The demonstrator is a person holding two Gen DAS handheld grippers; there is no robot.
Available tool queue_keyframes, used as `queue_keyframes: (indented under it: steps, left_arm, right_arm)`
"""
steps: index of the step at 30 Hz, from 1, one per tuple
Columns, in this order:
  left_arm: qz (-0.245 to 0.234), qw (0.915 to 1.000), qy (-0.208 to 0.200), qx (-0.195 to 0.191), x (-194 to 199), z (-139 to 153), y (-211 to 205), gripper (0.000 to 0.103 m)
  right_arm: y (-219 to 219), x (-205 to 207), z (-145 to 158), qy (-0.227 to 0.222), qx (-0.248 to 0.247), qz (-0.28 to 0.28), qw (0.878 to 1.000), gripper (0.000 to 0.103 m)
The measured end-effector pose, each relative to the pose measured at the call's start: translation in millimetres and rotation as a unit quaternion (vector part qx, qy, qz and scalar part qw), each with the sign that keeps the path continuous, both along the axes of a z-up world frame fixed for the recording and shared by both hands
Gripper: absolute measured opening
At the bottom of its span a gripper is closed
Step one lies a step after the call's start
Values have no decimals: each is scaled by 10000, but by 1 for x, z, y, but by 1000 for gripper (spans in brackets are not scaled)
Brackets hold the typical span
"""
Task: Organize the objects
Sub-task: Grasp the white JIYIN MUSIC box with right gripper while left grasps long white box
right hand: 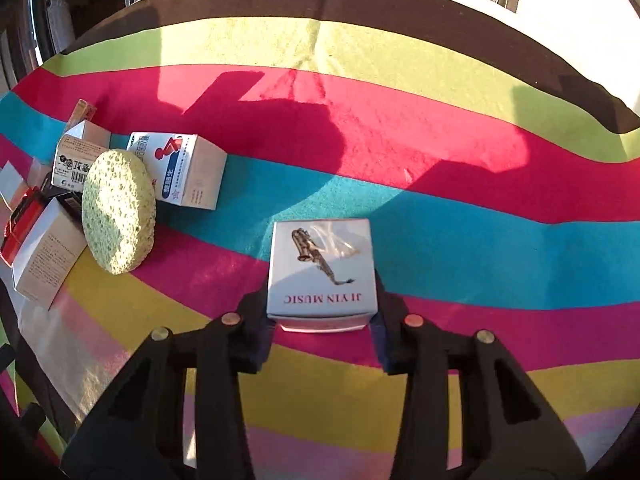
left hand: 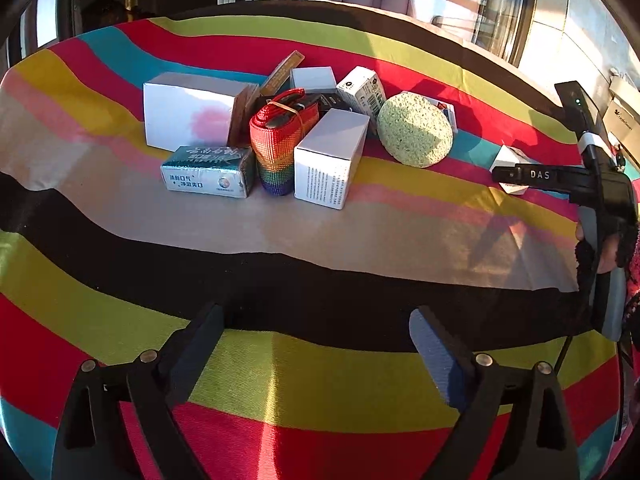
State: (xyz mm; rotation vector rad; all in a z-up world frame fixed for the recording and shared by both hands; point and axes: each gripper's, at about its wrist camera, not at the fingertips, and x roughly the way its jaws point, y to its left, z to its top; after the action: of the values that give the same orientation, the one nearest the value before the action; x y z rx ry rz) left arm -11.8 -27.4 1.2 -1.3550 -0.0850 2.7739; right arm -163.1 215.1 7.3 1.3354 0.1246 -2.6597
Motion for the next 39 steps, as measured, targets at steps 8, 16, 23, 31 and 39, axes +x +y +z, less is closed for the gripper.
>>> queue_keyframes:
  steps: [8, 16, 23, 31, 39]
  left_arm:
    - [-229, 9987, -289, -364, -14, -3, 14, 103]
    - [93, 9985, -409, -355, -85, 1, 17, 101]
    - [-702, 9966, -214, 373, -80, 12, 46, 43]
    - [-409, 9982, -252, 360, -81, 14, 45, 71]
    - [466, 9968, -328, 562, -121, 10, 46, 83]
  right_arm:
    - [6, 72, -2, 40, -58, 50, 10000, 44]
    - [-1, 82, -4, 203, -33, 55, 9998, 45]
    - [0, 83, -5, 207, -7, 46, 9998, 45]
    - [-1, 83, -6, 211, 16, 42, 9998, 45]
    - [-1, 79, -7, 209, 41, 38, 9998, 45]
